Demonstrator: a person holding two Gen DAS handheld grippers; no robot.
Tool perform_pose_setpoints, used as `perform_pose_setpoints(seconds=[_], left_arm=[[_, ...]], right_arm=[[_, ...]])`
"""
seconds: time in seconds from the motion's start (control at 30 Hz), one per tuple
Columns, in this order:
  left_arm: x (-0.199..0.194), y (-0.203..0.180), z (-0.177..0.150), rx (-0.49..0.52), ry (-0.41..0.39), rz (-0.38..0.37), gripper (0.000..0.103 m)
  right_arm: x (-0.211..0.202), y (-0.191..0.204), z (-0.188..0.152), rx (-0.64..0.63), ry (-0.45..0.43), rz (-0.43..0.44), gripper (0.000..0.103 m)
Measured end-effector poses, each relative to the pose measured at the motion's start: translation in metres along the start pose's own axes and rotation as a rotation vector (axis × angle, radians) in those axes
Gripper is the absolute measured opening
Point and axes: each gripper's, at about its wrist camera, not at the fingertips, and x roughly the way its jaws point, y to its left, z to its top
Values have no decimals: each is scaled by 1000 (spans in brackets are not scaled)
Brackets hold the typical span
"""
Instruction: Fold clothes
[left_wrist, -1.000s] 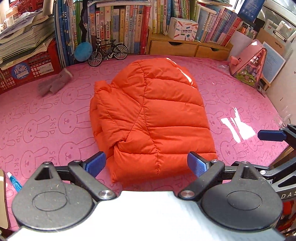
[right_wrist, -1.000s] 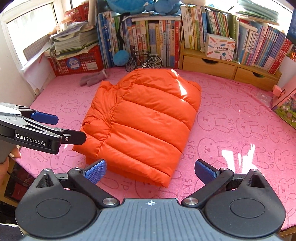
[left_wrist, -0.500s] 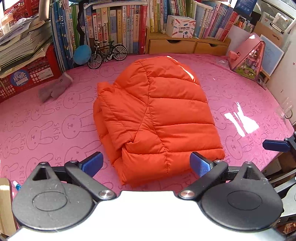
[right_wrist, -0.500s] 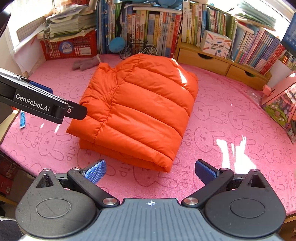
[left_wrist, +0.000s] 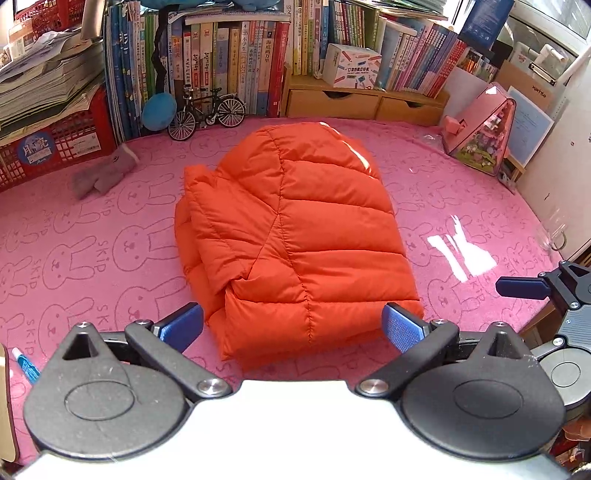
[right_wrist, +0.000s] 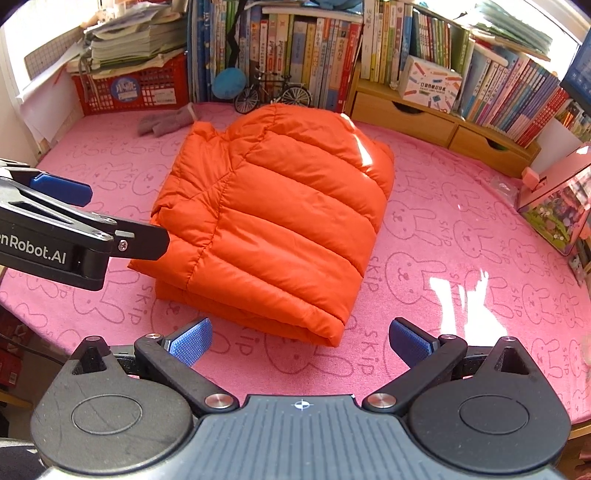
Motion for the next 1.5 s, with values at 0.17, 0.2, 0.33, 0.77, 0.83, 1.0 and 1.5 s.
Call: perform_pose_setpoints(seconds=[0.17,0.2,0.33,0.77,0.83,1.0,1.5], left_arm=[[-5,-2,1,17,-11,32,103],[-6,-3,1,17,-12,28,103],[-7,-6,2,24,-12,21,103],[-4,-19,6,69,4,-12,103],[-3,-22,5,77,8,-25,103],[-2,-28,4,102,20,-47,103],[10,-15,3,10,105,-49,103]], right_arm=[[-5,4,1,-48,-30,2,103],[-5,5,2,-54,-30,9,103],[-4,6,4,-60,-24,28,103],[-10,-3,7,-36,-57,84,103],[-11,-4,7,-33,-74,80,103],[-15,-8,7,-18,-127,115,103],[-6,-13,10,16,-98,158,103]])
